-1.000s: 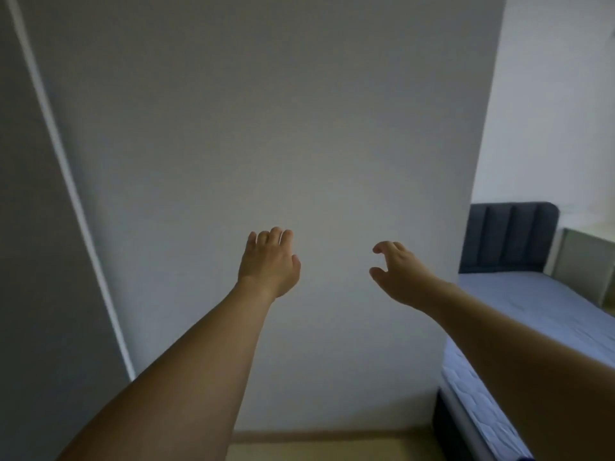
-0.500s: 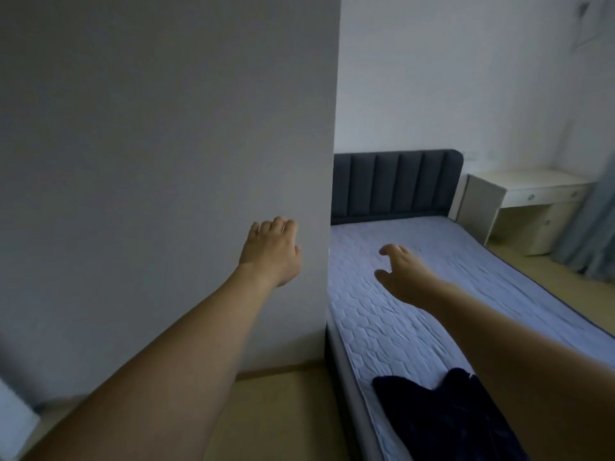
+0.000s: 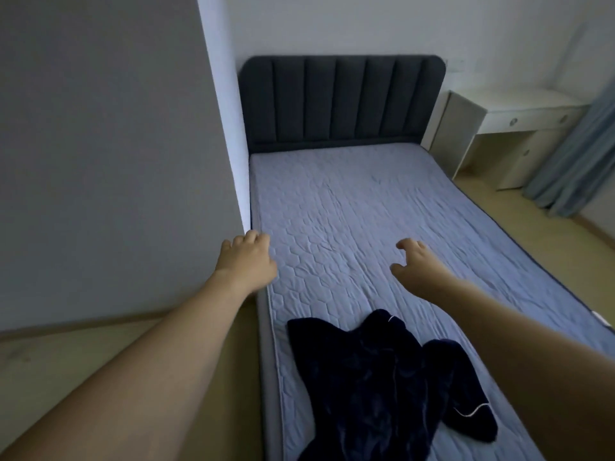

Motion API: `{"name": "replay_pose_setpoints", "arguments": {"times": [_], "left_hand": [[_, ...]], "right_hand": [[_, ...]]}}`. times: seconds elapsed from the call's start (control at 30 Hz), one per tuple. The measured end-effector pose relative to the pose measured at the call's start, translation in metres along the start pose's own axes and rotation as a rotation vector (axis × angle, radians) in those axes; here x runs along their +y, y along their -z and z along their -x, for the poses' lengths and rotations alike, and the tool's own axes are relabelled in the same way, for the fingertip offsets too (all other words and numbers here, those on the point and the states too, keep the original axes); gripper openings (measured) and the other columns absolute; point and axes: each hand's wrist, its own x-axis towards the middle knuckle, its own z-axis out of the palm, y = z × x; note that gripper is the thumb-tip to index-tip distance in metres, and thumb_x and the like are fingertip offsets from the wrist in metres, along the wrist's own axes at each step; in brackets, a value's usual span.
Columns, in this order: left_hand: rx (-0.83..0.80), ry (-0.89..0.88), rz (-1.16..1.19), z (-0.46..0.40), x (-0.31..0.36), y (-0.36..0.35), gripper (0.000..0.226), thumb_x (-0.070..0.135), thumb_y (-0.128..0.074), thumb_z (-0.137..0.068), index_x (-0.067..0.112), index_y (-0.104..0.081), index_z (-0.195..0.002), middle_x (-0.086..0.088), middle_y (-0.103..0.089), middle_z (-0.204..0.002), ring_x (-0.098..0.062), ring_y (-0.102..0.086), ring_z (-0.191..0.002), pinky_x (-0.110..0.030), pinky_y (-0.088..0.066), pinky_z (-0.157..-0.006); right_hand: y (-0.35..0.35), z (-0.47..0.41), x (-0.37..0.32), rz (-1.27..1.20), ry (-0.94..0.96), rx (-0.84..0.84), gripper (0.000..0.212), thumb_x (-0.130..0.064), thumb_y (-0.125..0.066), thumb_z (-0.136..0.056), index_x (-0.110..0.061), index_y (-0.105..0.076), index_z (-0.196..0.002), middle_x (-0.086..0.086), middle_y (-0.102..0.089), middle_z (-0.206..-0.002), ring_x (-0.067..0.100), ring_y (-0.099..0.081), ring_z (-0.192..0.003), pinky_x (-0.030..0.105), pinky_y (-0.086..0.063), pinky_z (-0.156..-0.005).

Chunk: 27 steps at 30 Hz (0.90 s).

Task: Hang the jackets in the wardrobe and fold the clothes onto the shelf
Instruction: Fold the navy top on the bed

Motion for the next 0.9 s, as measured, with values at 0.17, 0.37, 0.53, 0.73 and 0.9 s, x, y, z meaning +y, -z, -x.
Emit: {"name": "replay_pose_setpoints", "arguments": {"times": [0.17,0.37,0.53,0.73,0.9], "left_hand": [[-0.061,0.127,0.085,-0.030,0.079,-0.079,0.044,0.030,-0.044,-0.095,0.014,-0.042,-0.135,-0.011,-0.041,-0.143,-0.034,-0.043,-0.128,-0.041,-0.035,-0.106],[-0.236,0.283,0.266,-0.053,0.138,-0.202,0.044,0.032,-0.046,-0.093,0.016,-0.044,-0.134,-0.011,-0.042,-0.143,-0.031,-0.043,-0.129,-0.041,-0.038,-0.105],[-0.365,0.576,0.591,-0.079,0.168,-0.376,0.053,0.034,-0.048,-0.092,0.017,-0.038,-0.141,-0.009,-0.043,-0.140,-0.028,-0.049,-0.120,-0.035,-0.043,-0.092],[-0.457,0.941,0.814,-0.054,0.164,-0.563,0.067,0.029,-0.057,-0.089,0.014,-0.026,-0.146,-0.009,-0.050,-0.126,-0.030,-0.054,-0.110,-0.040,-0.047,-0.096],[-0.234,1.049,0.890,-0.025,0.156,-0.647,0.067,0.031,-0.065,-0.087,0.018,-0.031,-0.143,-0.002,-0.052,-0.128,-0.027,-0.054,-0.113,-0.042,-0.046,-0.101]], "right_hand": [[-0.037,-0.064,0.105,-0.022,0.007,-0.174,0.057,-0.026,-0.050,-0.096,-0.012,-0.029,-0.146,0.010,-0.030,-0.152,0.028,-0.044,-0.127,0.029,-0.036,-0.089],[-0.092,-0.113,0.212,-0.019,-0.010,-0.315,0.058,-0.030,-0.050,-0.095,-0.013,-0.028,-0.146,0.008,-0.029,-0.152,0.027,-0.042,-0.128,0.030,-0.038,-0.091],[-0.221,-0.184,0.292,0.076,0.046,-0.422,0.058,-0.027,-0.050,-0.092,-0.015,-0.029,-0.144,0.009,-0.033,-0.148,0.030,-0.046,-0.122,0.035,-0.042,-0.090],[-0.396,-0.228,0.352,0.244,0.217,-0.471,0.076,-0.035,-0.052,-0.091,-0.020,-0.010,-0.153,0.007,-0.008,-0.160,0.029,-0.014,-0.145,0.044,-0.017,-0.117],[-0.487,-0.256,0.337,0.276,0.489,-0.416,0.092,-0.056,-0.051,-0.089,-0.023,0.004,-0.154,0.001,0.004,-0.162,0.021,0.008,-0.149,0.046,0.009,-0.118]]}}
